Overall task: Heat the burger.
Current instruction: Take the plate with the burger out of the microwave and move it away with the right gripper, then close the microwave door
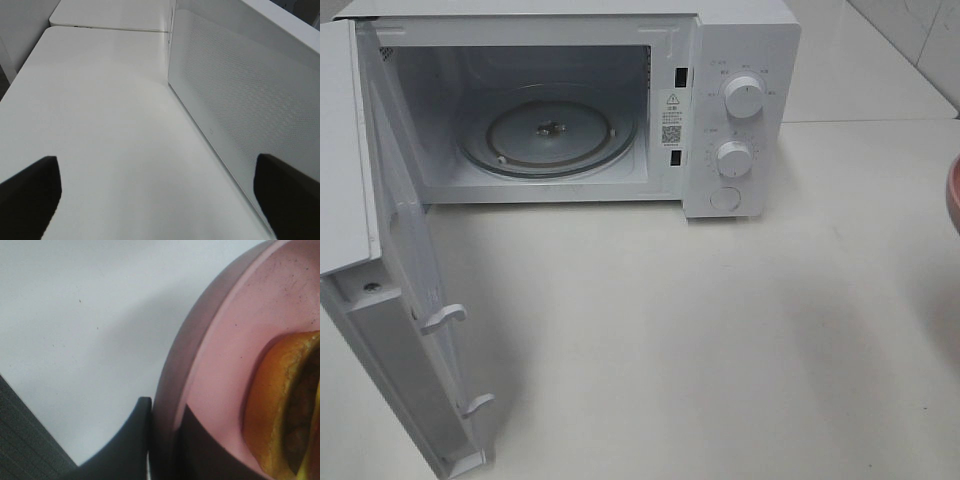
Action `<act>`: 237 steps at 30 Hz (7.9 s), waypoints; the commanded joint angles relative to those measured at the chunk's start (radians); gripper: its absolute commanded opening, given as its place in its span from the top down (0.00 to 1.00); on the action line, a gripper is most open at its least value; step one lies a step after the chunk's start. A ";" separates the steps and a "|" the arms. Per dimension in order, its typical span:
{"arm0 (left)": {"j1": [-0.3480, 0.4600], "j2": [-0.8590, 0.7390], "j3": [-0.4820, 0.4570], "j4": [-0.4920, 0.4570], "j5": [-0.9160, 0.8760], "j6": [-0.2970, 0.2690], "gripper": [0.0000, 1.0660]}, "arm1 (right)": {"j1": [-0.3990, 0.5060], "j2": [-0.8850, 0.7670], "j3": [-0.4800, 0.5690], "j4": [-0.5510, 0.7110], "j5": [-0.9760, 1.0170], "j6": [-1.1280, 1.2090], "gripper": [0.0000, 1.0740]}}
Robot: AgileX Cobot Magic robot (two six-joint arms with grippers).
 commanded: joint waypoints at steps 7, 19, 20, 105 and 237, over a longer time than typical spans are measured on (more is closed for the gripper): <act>0.002 -0.022 0.004 0.002 -0.005 0.000 0.06 | -0.005 0.071 -0.015 -0.144 0.059 0.180 1.00; 0.002 -0.022 0.004 0.002 -0.005 0.000 0.06 | -0.005 0.195 -0.015 -0.174 0.127 0.473 1.00; 0.002 -0.022 0.004 0.002 -0.005 0.000 0.06 | -0.005 0.195 -0.015 -0.174 0.127 0.473 1.00; 0.002 -0.022 0.004 0.002 -0.005 0.000 0.06 | -0.102 1.161 -0.067 -0.360 -0.290 1.478 0.96; 0.003 -0.018 0.004 0.002 -0.005 0.000 0.06 | -0.718 -0.770 -0.007 0.569 -0.082 0.331 0.29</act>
